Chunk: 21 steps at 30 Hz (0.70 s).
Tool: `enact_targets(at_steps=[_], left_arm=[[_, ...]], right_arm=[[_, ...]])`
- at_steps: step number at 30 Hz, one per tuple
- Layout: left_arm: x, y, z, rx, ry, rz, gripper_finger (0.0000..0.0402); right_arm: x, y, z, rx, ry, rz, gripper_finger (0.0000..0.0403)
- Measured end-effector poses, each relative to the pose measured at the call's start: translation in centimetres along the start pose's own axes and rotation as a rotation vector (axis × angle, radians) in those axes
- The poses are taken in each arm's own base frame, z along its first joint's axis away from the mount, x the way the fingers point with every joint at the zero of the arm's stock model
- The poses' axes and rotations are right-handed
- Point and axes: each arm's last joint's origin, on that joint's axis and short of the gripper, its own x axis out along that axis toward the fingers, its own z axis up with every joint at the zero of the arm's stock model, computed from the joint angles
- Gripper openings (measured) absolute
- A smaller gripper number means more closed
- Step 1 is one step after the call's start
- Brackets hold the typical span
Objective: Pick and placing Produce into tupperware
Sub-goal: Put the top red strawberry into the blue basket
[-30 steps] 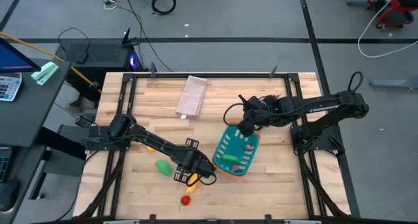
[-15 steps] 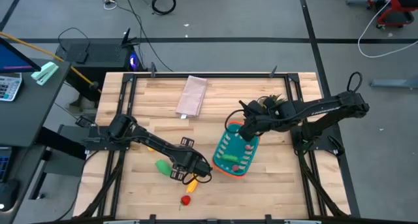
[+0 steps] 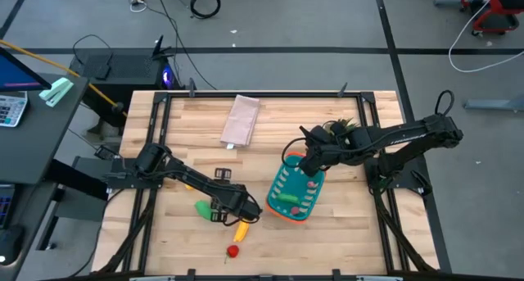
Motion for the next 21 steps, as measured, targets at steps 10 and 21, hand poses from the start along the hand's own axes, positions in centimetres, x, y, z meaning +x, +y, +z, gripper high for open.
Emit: enact_targets(at_steps=[10, 21], left_arm=[[0.1, 0.4, 0.9, -0.052, -0.062, -0.032, 0.0172], [0.5, 2.0, 0.8, -0.116, 0.013, -0.019, 0.0174]], right_arm=[[0.0, -0.1, 0.1, -0.023, -0.03, -0.028, 0.0163], [0.0, -0.1, 0.1, -0.023, -0.03, -0.029, 0.0163]])
